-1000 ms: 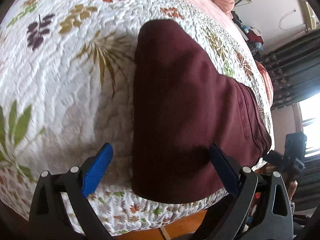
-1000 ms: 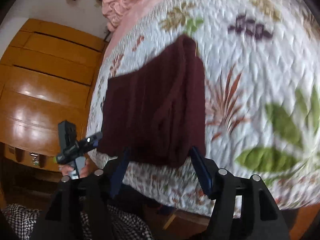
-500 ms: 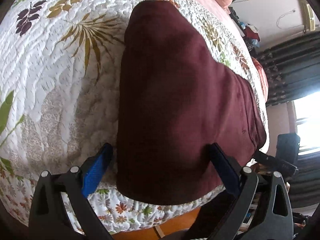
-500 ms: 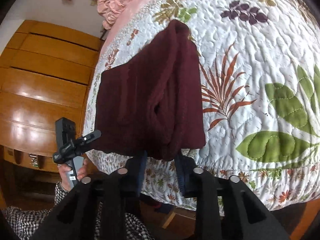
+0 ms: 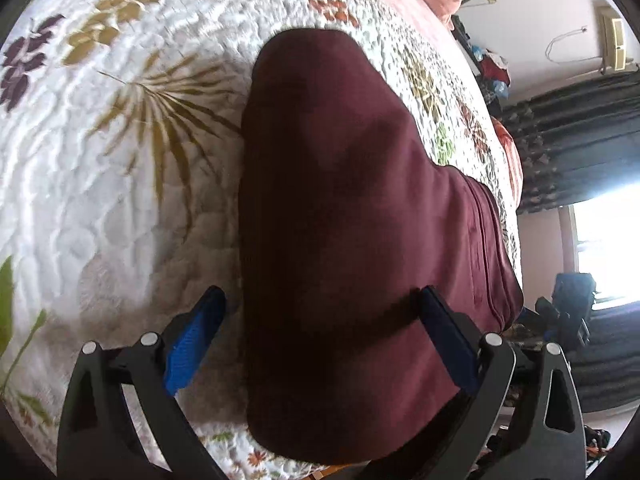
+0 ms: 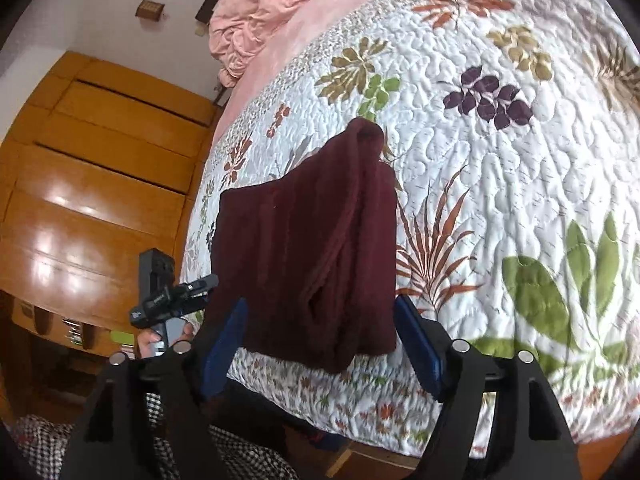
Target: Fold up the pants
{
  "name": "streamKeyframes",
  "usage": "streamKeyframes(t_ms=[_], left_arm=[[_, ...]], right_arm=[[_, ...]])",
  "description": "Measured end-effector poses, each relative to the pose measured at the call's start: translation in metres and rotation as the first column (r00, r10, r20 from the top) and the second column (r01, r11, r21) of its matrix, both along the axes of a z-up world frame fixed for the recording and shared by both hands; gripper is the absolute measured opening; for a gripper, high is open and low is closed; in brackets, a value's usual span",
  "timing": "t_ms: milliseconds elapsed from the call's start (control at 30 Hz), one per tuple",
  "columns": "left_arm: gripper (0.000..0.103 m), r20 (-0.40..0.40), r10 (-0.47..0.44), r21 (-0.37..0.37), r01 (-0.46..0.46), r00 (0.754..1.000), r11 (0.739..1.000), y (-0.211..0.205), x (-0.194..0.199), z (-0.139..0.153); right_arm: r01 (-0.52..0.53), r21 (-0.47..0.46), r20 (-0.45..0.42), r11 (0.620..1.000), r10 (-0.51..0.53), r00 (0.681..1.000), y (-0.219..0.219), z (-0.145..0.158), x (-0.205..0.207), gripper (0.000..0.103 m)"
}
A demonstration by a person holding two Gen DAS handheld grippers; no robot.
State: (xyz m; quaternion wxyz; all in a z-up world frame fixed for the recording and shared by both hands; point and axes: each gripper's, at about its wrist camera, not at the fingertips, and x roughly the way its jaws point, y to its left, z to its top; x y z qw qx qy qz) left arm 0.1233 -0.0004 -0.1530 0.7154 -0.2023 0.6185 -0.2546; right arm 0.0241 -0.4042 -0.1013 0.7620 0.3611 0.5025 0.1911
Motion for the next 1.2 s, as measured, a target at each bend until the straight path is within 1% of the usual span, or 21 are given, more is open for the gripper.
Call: streamKeyframes(t_ms=[100,133,167,233,300,400,500,567,600,633,700,767,800,833,867,900,967,1000,1067,1133,1200], left_arm=[[0.094,-0.014,-0.013,-0.024,0.012,1.000,1.000,-0.007,0.004,-0.005],[0.091,-0.014,-0.018,-0.027,0.018,1.000,0.999,-0.009,0.005,-0.005],[0.082,-0.013,-0.027,-0.035,0.027,1.000,0.999,-0.012,0.004,-0.005],[0.078,-0.006,-0.051,-0.008,0.051,0.999,0.999,-0.018,0.004,-0.005],[0.069,0.001,-0.073,-0.007,0.073,0.997,0.997,-0.020,0.005,-0.003],[0.056,0.008,-0.091,-0.026,0.091,0.996,0.996,-0.019,0.007,-0.003],[0.050,0.018,-0.101,-0.046,0.102,0.995,0.994,-0.017,0.009,-0.003],[0.049,0.027,-0.106,-0.057,0.107,0.994,0.993,-0.017,0.007,-0.003],[0.050,0.025,-0.101,-0.076,0.102,0.995,0.992,-0.016,0.008,-0.006],[0.052,0.020,-0.097,-0.090,0.098,0.995,0.991,-0.011,0.006,-0.008],[0.064,-0.015,-0.069,-0.138,0.066,0.997,0.988,-0.008,0.010,-0.019],[0.067,-0.044,-0.052,-0.168,0.044,0.998,0.985,-0.006,0.011,-0.028],[0.066,-0.040,-0.050,-0.165,0.043,0.998,0.985,-0.009,0.011,-0.028],[0.064,-0.032,-0.052,-0.155,0.046,0.998,0.987,-0.011,0.011,-0.026],[0.056,-0.026,-0.054,-0.148,0.050,0.998,0.988,-0.013,0.011,-0.025],[0.046,-0.009,-0.061,-0.145,0.059,0.998,0.988,-0.013,0.009,-0.020],[0.034,0.012,-0.072,-0.142,0.073,0.997,0.987,-0.013,0.007,-0.015],[0.030,0.019,-0.071,-0.142,0.073,0.997,0.987,-0.013,0.006,-0.012],[0.026,0.035,-0.050,-0.152,0.055,0.998,0.987,-0.011,0.004,-0.007],[0.024,0.076,-0.032,-0.186,0.046,0.997,0.981,-0.010,0.002,0.003],[0.023,0.113,-0.028,-0.236,0.054,0.993,0.970,-0.010,0.000,0.017]], right_arm=[[-0.005,-0.006,-0.012,1.000,0.005,1.000,0.002,-0.006,0.006,0.076],[-0.008,-0.003,-0.015,1.000,0.008,1.000,0.002,-0.008,0.008,0.076],[-0.014,-0.003,-0.018,1.000,0.014,1.000,0.003,-0.011,0.012,0.076],[-0.021,-0.010,-0.033,1.000,0.020,0.999,0.005,-0.016,0.020,0.076],[-0.020,-0.005,-0.042,1.000,0.020,0.999,0.003,-0.020,0.024,0.081],[-0.024,0.034,-0.065,0.999,0.026,0.998,-0.001,-0.031,0.033,0.084],[-0.049,0.081,-0.109,0.995,0.058,0.992,0.001,-0.048,0.041,0.084],[-0.089,0.139,-0.119,0.986,0.106,0.987,0.009,-0.061,0.047,0.086],[-0.103,0.164,-0.120,0.981,0.123,0.985,0.012,-0.067,0.051,0.086],[-0.117,0.178,-0.112,0.977,0.139,0.984,0.016,-0.071,0.054,0.087],[-0.148,0.198,-0.084,0.969,0.167,0.982,0.024,-0.073,0.059,0.087],[-0.166,0.177,-0.063,0.970,0.179,0.982,0.034,-0.072,0.066,0.087],[-0.172,0.155,-0.054,0.973,0.182,0.982,0.037,-0.069,0.067,0.085],[-0.173,0.126,-0.044,0.977,0.179,0.983,0.040,-0.067,0.066,0.076],[-0.171,0.115,-0.039,0.978,0.177,0.983,0.041,-0.065,0.065,0.069],[-0.166,0.112,-0.027,0.980,0.170,0.985,0.041,-0.063,0.062,0.058],[-0.154,0.115,-0.003,0.981,0.156,0.988,0.039,-0.056,0.057,0.049],[-0.146,0.123,0.012,0.981,0.146,0.989,0.039,-0.052,0.053,0.046],[-0.148,0.102,0.043,0.984,0.144,0.989,0.041,-0.042,0.051,0.041],[-0.156,0.055,0.077,0.986,0.151,0.985,0.047,-0.028,0.049,0.040],[-0.158,0.047,0.112,0.986,0.152,0.982,0.050,-0.011,0.049,0.040]])
